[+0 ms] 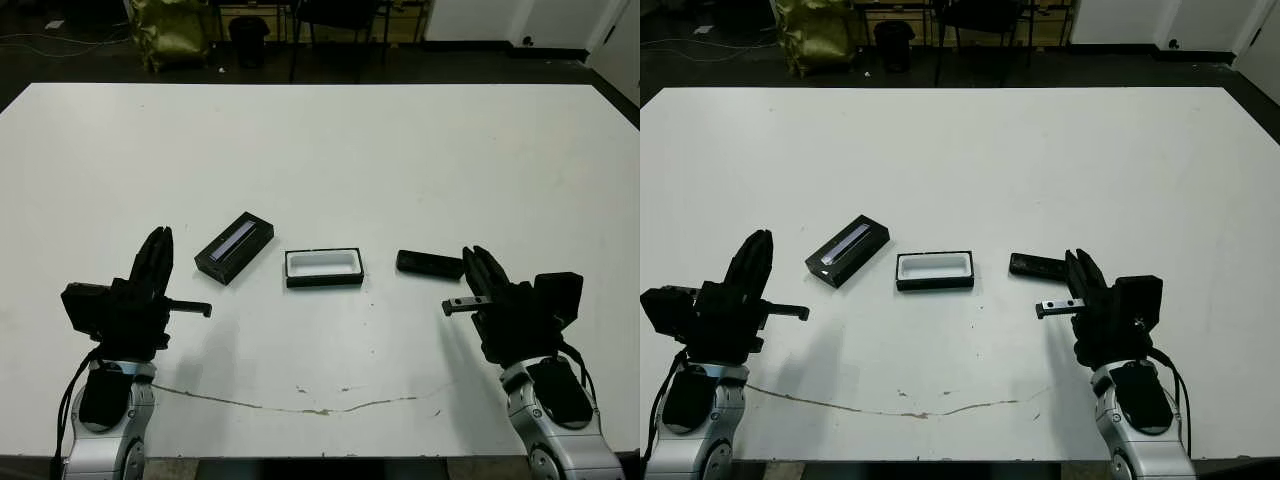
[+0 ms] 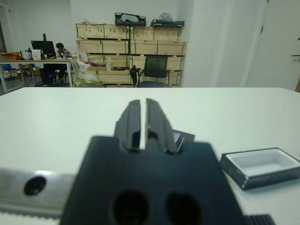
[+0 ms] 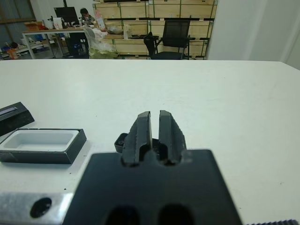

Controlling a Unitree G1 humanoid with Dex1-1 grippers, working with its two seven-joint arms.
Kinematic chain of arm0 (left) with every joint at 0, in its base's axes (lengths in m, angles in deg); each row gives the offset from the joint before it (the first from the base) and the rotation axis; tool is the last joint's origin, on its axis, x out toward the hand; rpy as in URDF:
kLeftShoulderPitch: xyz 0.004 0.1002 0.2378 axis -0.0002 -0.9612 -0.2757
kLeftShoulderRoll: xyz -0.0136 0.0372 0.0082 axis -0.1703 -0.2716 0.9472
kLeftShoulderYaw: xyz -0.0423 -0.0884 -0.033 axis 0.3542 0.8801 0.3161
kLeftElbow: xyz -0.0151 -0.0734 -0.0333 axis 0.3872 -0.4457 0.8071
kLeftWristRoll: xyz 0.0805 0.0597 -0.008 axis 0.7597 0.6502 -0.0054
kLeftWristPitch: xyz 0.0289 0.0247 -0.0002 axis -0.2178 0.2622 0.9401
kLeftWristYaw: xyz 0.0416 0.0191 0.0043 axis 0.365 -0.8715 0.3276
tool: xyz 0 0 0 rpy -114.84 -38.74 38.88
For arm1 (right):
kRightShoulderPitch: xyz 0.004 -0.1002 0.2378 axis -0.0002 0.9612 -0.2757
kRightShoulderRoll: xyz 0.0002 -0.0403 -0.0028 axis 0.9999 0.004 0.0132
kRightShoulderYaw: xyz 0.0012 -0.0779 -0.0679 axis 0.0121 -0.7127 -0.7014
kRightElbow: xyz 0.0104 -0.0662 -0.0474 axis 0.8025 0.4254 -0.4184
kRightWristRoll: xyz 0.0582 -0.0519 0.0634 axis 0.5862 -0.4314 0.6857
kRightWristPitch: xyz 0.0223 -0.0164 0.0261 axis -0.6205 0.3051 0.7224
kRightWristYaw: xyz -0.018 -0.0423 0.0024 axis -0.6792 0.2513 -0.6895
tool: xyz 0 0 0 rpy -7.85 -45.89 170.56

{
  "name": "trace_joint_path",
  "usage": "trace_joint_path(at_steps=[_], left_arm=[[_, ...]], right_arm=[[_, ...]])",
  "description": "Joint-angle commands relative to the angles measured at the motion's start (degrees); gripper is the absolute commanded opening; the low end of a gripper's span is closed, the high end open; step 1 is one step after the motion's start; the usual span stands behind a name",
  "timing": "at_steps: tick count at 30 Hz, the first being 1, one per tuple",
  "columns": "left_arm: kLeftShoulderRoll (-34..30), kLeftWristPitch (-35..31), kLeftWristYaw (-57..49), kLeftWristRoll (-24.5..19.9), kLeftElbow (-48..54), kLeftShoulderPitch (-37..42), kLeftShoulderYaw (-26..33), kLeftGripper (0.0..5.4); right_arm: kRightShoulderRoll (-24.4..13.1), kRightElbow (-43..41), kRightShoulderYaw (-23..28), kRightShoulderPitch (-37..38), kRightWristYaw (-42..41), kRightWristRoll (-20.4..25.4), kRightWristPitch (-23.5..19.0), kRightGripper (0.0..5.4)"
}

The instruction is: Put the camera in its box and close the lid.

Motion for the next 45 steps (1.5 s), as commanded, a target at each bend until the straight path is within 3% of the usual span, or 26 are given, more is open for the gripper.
trace_joint_path(at_steps=[1,8,13,17,30,41,45], left_arm=[[0.0,-0.3,0.3,0.2,-0.8,-0.6,-0.3,0.02],[0.2,-0.7,-0.3,0.5,-0.5,-0.9,-0.6,0.02],[0.1,-0.1,-0.4,0.9,-0.5,-1.0,-0.7,0.02],[0.1,-0.3,-0.1,0.2,-0.5,-1.2,-0.6,0.02],[-0.1,0.5,0.0,0.6,-0.6,-1.4,-0.9,0.02],[0.3,0.3,-0.5,1.1,-0.6,-1.9,-1.1,0.02],[0.2,0.5,-0.2,0.7,-0.8,-1.8,-1.0,0.02]], right_arm=[[-0.3,0.2,0.6,0.3,0.2,0.0,-1.1,0.0],[-1.8,3.0,3.9,-2.3,-1.9,2.3,0.0,0.0],[-6.4,4.9,8.9,-10.2,-2.5,4.2,-5.7,0.0],[-12.3,8.0,9.8,-17.2,-4.1,2.4,-8.7,0.0],[-20.2,22.8,3.5,-27.1,-12.8,-2.8,-7.4,0.0],[-23.4,31.2,-1.6,-30.4,-18.3,-7.6,-6.7,0.0],[-23.9,33.2,-2.5,-30.4,-20.0,-8.6,-4.3,0.0]])
